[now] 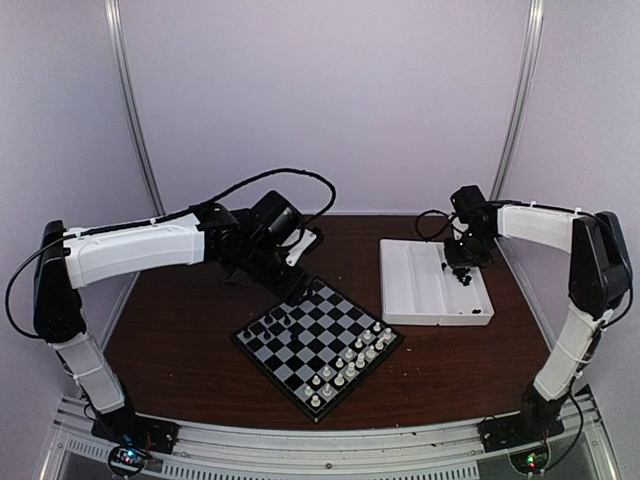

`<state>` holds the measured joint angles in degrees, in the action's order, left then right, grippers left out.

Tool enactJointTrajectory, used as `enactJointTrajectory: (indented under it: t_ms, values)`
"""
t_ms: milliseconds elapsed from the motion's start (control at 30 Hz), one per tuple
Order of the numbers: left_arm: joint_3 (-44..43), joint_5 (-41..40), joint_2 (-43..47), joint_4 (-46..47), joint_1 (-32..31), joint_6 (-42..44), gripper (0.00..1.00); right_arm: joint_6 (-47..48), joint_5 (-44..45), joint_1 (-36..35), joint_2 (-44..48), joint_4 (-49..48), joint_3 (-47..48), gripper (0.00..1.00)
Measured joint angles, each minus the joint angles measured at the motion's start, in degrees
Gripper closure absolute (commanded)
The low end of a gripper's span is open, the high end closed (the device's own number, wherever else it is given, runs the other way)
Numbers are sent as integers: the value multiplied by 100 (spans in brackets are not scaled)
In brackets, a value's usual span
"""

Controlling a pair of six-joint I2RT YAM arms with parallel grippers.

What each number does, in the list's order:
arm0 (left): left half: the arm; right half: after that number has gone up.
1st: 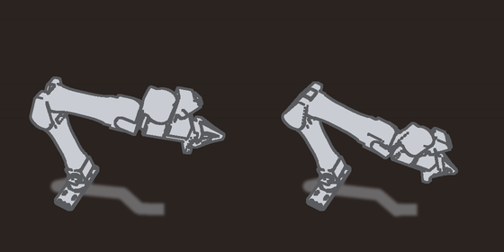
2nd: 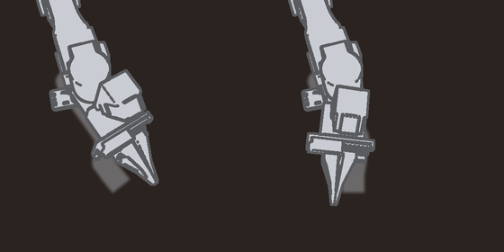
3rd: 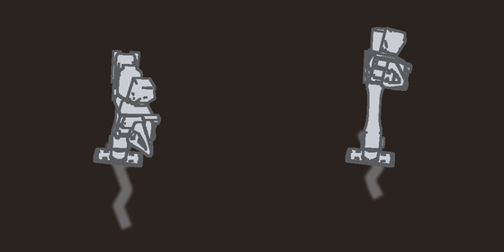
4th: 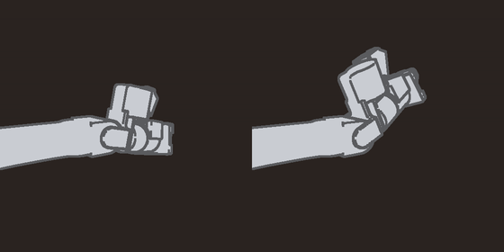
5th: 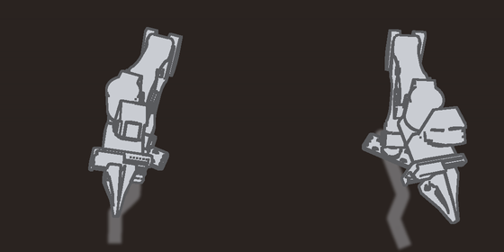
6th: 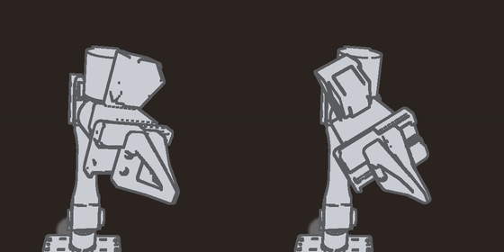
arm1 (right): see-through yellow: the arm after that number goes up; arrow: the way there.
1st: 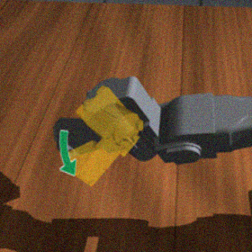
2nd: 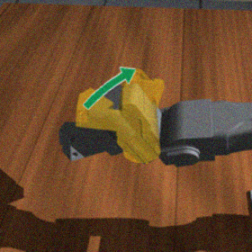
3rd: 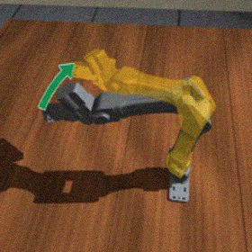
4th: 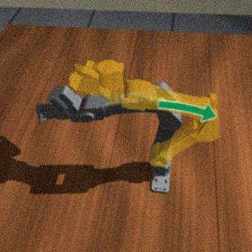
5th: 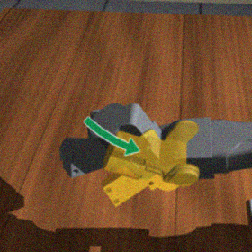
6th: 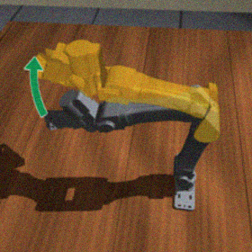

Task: Set up the chess pieces on the board
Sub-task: Pick up the chess piece from the storage box.

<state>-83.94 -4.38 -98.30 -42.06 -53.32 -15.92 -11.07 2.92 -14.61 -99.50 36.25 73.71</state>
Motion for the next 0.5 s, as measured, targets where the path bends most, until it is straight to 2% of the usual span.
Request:
enactJointTrajectory:
  t_ms: [233,500]
  values:
    - [-20,-219,-59,7,0,175,35,46,109,297,-835,238,688,76]
    - [-24,-356,-59,44,2,260,35,68,181,483,-1047,363,748,76]
